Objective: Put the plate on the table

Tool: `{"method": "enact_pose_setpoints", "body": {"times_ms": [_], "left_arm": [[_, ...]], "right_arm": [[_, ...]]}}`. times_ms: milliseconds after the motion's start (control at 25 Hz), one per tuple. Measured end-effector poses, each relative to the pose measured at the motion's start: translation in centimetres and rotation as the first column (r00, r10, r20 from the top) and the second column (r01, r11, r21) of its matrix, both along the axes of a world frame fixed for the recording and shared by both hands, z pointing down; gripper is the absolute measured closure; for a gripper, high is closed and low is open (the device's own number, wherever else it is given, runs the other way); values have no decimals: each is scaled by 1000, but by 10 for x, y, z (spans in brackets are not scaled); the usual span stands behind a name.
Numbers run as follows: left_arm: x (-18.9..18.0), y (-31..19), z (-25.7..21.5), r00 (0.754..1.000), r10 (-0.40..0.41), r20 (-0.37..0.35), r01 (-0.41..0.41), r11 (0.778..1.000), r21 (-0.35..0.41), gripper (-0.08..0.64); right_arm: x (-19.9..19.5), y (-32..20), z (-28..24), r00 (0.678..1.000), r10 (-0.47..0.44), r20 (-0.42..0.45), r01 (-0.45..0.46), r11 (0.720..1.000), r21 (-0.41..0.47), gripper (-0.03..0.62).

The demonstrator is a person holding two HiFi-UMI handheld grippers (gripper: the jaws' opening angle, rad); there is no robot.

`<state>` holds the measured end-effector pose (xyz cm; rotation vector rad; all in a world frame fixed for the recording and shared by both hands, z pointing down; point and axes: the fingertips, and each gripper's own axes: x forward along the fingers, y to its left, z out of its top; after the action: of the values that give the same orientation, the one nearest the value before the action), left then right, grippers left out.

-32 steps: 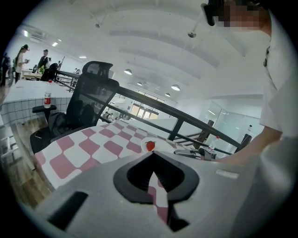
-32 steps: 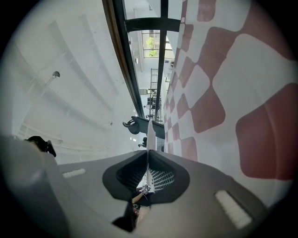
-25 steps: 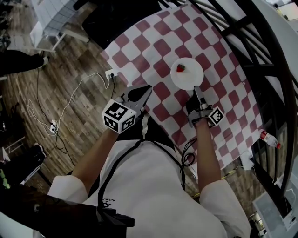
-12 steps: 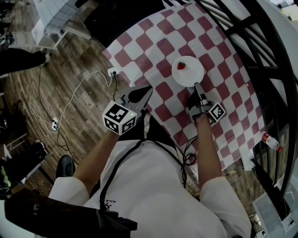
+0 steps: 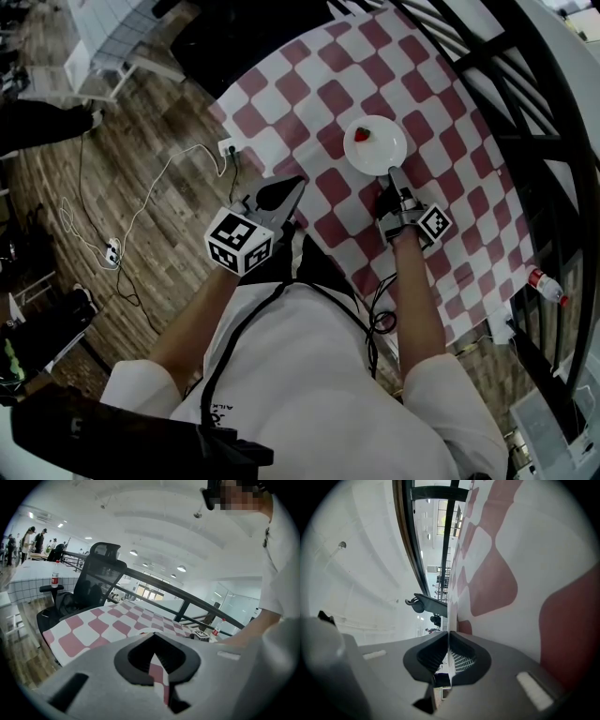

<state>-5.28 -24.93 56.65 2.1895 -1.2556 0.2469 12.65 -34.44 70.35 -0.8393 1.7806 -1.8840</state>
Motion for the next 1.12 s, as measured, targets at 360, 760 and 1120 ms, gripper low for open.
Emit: {"method": "enact_pose_setpoints", "body": {"times_ms": [360,760,1120], "left_arm": [[-2,1,-5,1000,5,-3,-5,1000,8,555],[-5,3,-8,1000,5,4,-5,1000,18,555],[-9,9,-11,1000,7,3,-7,1000,20,555]], "right_arm": [[-1,2,7,999,-3,-47,1,999,-46,575],[-1,5,14,992,-7,-122,-6,994,-108,577],[1,7,24,975,9,-222,-43,988,-150,571]]}}
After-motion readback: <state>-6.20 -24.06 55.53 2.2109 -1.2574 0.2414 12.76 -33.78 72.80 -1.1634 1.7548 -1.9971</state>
